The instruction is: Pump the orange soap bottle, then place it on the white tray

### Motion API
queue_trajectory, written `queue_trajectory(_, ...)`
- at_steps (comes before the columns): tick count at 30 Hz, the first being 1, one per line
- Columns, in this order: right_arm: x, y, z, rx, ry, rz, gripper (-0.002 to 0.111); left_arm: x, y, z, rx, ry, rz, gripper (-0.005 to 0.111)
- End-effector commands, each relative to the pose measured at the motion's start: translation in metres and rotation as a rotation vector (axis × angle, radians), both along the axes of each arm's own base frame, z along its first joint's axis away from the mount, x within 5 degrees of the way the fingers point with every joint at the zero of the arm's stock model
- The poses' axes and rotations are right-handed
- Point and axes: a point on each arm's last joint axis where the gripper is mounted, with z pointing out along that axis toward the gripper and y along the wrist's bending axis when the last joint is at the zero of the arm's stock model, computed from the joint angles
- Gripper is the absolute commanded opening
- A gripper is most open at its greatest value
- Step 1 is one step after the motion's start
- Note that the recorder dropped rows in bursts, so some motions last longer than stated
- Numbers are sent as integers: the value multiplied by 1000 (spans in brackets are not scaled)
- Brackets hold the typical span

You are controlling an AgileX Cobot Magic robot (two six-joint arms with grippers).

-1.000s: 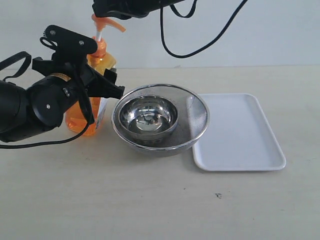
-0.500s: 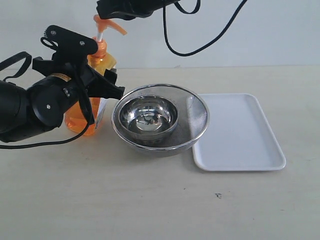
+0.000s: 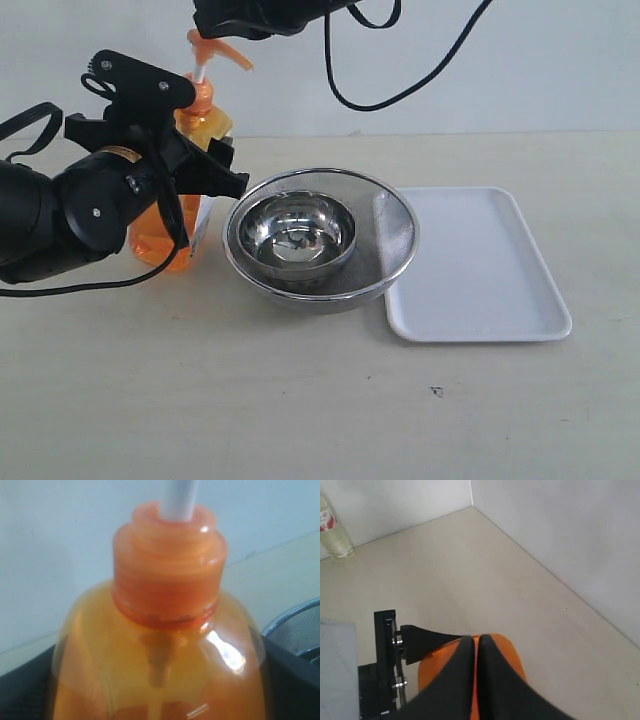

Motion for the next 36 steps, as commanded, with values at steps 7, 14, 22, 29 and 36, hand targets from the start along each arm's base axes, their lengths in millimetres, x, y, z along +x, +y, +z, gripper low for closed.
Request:
queue_trajectory(7,-6,14,-42,-158,54,93,0,1,-4,0,-3,1,-19,5)
queue_trajectory(14,-6,13,-43,-161,54,92,0,1,-4,0,-3,5,-21,5)
queue_trajectory(22,-6,13,-40,-157,46,87,0,1,-4,0,-3,8,-22,5)
queue_trajectory(29,-10,4,3,-91,-95,5,0,1,-4,-1,-3,10,-23,5)
queue_trajectory(36,-17,-10,53,-8,-268,-109,0,0,-4,-1,-3,14,-25,5)
